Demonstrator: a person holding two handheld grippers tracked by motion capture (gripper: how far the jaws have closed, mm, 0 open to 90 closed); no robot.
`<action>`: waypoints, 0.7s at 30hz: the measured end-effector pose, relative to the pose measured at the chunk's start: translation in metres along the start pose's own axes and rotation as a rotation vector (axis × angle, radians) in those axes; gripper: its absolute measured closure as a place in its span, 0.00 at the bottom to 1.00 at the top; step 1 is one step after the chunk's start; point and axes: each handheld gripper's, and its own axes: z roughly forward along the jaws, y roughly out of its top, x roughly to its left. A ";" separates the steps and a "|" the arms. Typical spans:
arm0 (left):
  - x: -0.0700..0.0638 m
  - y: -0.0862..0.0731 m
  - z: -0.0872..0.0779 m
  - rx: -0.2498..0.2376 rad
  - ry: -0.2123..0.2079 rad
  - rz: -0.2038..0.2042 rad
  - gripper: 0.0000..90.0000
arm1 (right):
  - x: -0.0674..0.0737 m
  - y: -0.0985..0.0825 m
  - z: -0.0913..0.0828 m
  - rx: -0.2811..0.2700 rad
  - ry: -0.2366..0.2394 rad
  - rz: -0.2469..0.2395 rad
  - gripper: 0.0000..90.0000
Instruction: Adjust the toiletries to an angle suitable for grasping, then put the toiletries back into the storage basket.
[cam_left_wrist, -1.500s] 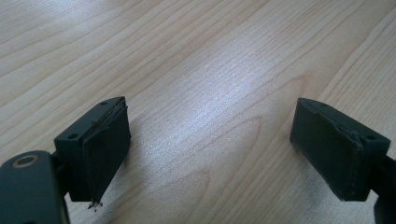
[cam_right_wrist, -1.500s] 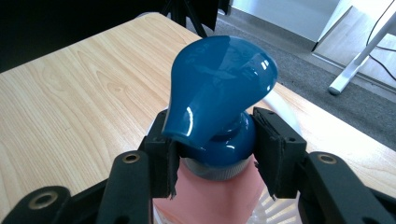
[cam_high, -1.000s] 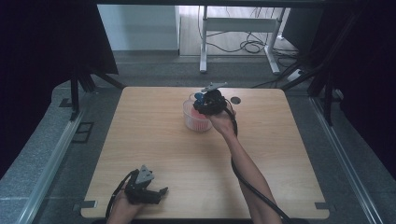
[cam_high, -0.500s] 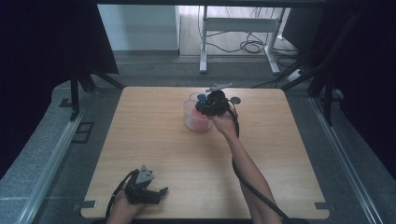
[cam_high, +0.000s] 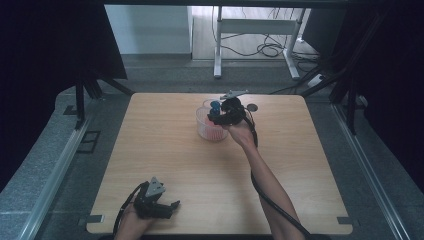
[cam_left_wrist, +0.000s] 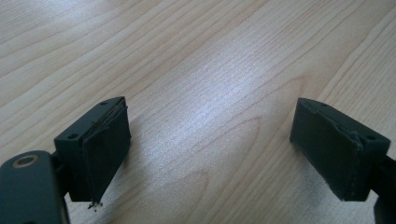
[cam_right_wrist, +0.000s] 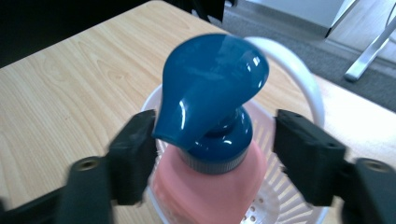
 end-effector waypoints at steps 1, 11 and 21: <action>0.000 0.000 0.000 0.000 0.000 0.000 0.13 | 0.000 0.000 -0.001 -0.007 0.000 -0.002 0.21; 0.000 0.000 0.001 0.000 -0.003 0.003 0.13 | 0.000 0.005 -0.014 -0.022 0.009 -0.005 0.15; 0.000 0.001 0.001 -0.002 -0.004 0.002 0.13 | 0.006 0.008 -0.023 -0.020 0.007 -0.031 0.14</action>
